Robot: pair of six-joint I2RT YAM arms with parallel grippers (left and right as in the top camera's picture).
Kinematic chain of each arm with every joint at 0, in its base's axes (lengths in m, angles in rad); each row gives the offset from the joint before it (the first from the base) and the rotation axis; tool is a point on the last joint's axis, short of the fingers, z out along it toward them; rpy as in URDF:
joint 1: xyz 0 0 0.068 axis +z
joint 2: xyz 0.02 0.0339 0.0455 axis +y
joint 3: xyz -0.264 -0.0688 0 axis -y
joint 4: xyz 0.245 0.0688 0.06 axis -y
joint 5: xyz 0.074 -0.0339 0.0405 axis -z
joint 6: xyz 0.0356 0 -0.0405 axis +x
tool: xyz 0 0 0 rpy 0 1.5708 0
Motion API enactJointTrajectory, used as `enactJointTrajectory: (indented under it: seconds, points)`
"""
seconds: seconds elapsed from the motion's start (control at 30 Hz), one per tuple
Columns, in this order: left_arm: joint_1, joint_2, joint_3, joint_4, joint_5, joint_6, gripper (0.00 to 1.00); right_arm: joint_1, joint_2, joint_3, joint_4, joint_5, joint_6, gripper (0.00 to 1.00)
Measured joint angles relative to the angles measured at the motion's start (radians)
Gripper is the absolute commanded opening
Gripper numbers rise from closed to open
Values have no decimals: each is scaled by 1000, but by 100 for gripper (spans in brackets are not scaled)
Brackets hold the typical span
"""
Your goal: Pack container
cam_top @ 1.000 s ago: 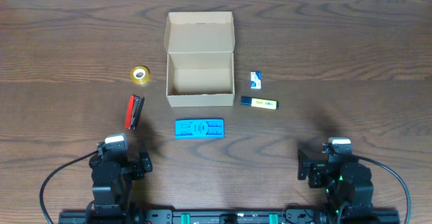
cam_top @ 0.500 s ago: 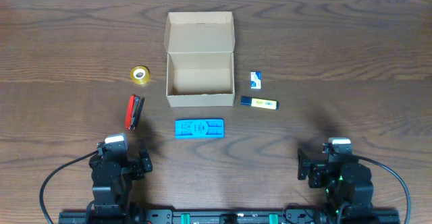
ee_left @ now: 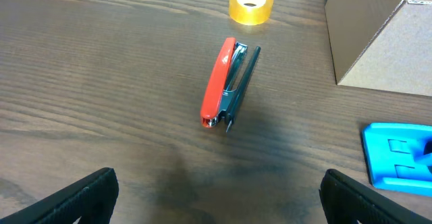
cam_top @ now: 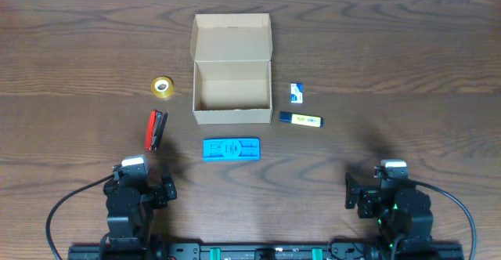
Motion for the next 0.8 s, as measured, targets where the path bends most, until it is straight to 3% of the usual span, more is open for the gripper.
enactJointTrajectory:
  seconds: [0.43,0.6,0.8]
  points:
    - [0,0,0,0,0,0,95,0,32,1,27,-48,0,99]
    - [0,0,0,0,0,0,96,0,263,109,40,-93,0,99]
    - [0,0,0,0,0,0,95,0,674,412,44,-118,0,99]
